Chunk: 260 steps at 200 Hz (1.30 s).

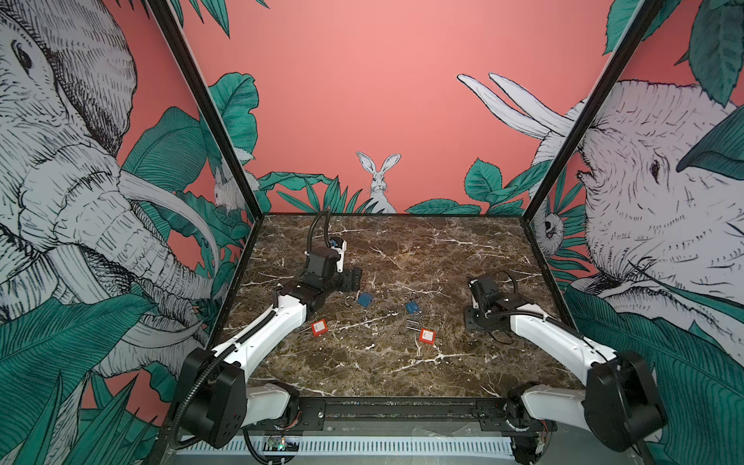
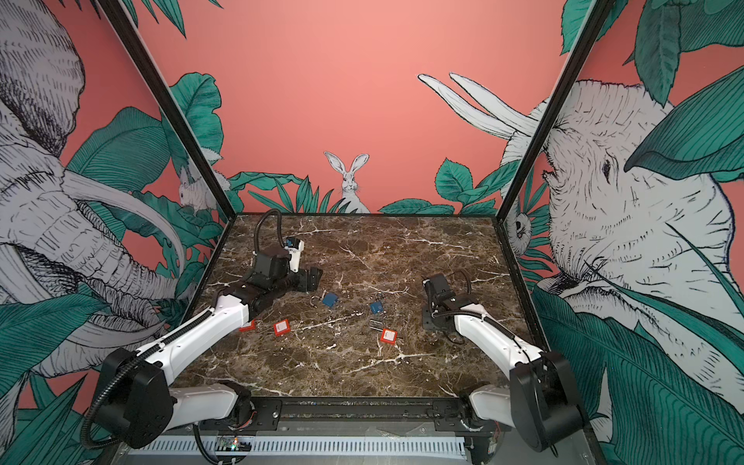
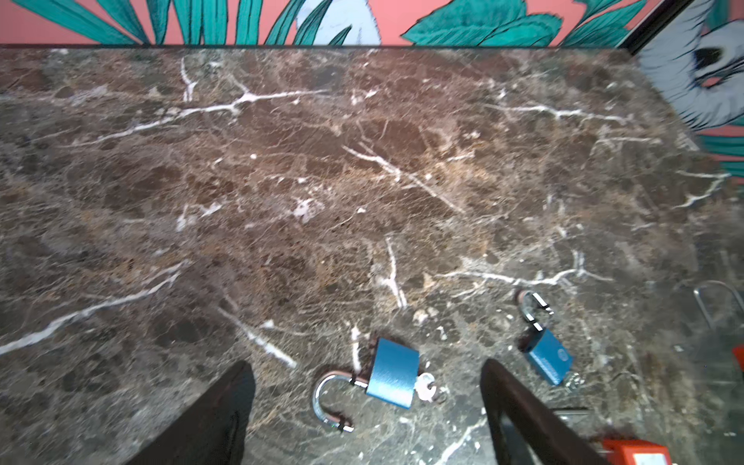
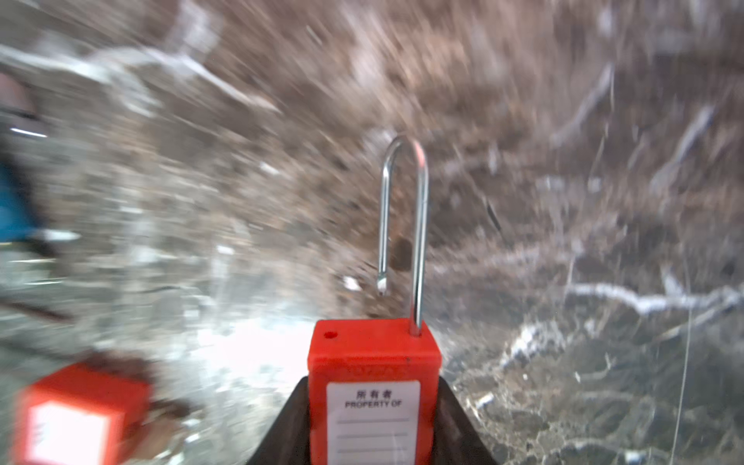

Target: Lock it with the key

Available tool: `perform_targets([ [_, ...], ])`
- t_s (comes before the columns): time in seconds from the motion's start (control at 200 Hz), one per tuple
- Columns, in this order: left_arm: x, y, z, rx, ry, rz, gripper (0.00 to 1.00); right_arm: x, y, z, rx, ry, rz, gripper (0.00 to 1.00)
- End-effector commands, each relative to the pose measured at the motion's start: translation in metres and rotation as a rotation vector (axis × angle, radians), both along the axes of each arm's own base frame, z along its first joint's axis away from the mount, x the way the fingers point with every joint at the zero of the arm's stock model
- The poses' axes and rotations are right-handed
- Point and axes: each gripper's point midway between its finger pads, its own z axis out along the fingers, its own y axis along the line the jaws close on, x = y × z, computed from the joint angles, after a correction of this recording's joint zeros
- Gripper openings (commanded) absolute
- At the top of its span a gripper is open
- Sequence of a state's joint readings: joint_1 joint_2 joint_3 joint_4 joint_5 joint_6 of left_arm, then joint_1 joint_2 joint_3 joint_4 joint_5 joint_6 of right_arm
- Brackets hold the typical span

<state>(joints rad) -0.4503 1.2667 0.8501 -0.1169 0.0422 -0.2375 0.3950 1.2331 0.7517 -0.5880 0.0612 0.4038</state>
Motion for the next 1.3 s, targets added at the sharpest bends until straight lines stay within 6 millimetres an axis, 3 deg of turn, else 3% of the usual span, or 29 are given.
perform_targets([
  [0.0,-0.004,-0.023,0.024,-0.035,-0.131,-0.159,0.81,0.016,0.037,0.046,0.109,-0.122,0.214,0.35],
  [0.085,-0.013,-0.038,0.032,-0.012,-0.218,-0.305,0.76,0.017,0.06,0.071,0.173,-0.172,0.375,0.34],
  [0.2,-0.032,-0.058,0.047,0.033,-0.389,-0.544,0.76,0.011,0.089,0.1,0.23,-0.228,0.613,0.34],
  [0.36,-0.056,-0.085,0.066,0.021,-0.511,-0.818,0.73,0.002,0.119,0.123,0.291,-0.268,0.821,0.34],
  [0.49,-0.08,-0.102,0.075,-0.05,-0.521,-1.03,0.57,-0.006,0.142,0.14,0.353,-0.327,0.952,0.34],
  [0.61,-0.088,-0.11,0.074,-0.094,-0.523,-1.129,0.46,-0.017,0.154,0.144,0.352,-0.368,1.068,0.34],
  [1.0,-0.093,-0.131,0.073,-0.13,-0.527,-1.208,0.48,-0.033,0.165,0.145,0.34,-0.36,1.176,0.33],
  [1.296,-0.094,-0.141,0.072,-0.129,-0.511,-1.252,0.42,-0.036,0.167,0.139,0.317,-0.333,1.215,0.32],
])
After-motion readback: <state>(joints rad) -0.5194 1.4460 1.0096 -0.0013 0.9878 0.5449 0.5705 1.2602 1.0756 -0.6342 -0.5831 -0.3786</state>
